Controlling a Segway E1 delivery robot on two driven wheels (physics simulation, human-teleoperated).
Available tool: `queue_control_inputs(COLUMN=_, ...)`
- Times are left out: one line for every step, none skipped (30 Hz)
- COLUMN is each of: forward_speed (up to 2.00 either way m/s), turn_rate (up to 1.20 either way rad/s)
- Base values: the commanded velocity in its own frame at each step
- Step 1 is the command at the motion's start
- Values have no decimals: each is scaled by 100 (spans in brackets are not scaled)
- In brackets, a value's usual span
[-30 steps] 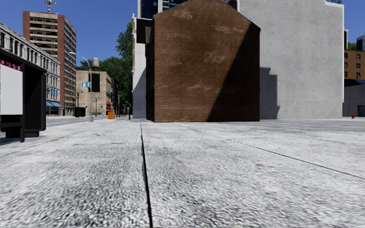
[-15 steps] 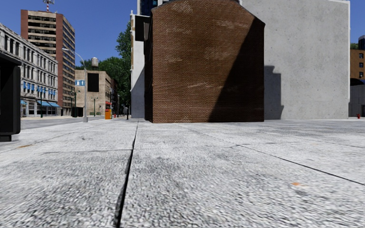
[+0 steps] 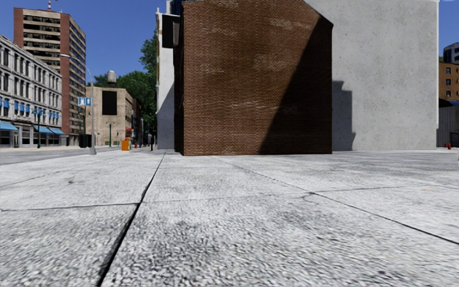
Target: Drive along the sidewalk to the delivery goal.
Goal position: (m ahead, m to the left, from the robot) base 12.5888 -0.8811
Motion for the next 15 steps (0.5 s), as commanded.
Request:
queue_control_inputs(forward_speed=200, turn_rate=-25)
queue_control_inputs(forward_speed=200, turn_rate=-25)
queue_control_inputs(forward_speed=200, turn_rate=-25)
queue_control_inputs(forward_speed=200, turn_rate=-25)
queue_control_inputs(forward_speed=200, turn_rate=-25)
queue_control_inputs(forward_speed=200, turn_rate=-25)
queue_control_inputs(forward_speed=200, turn_rate=-25)
queue_control_inputs(forward_speed=200, turn_rate=-25)
queue_control_inputs(forward_speed=200, turn_rate=-25)
queue_control_inputs(forward_speed=200, turn_rate=-25)
queue_control_inputs(forward_speed=200, turn_rate=-25)
queue_control_inputs(forward_speed=200, turn_rate=-26)
queue_control_inputs(forward_speed=200, turn_rate=-26)
queue_control_inputs(forward_speed=200, turn_rate=-26)
queue_control_inputs(forward_speed=200, turn_rate=-26)
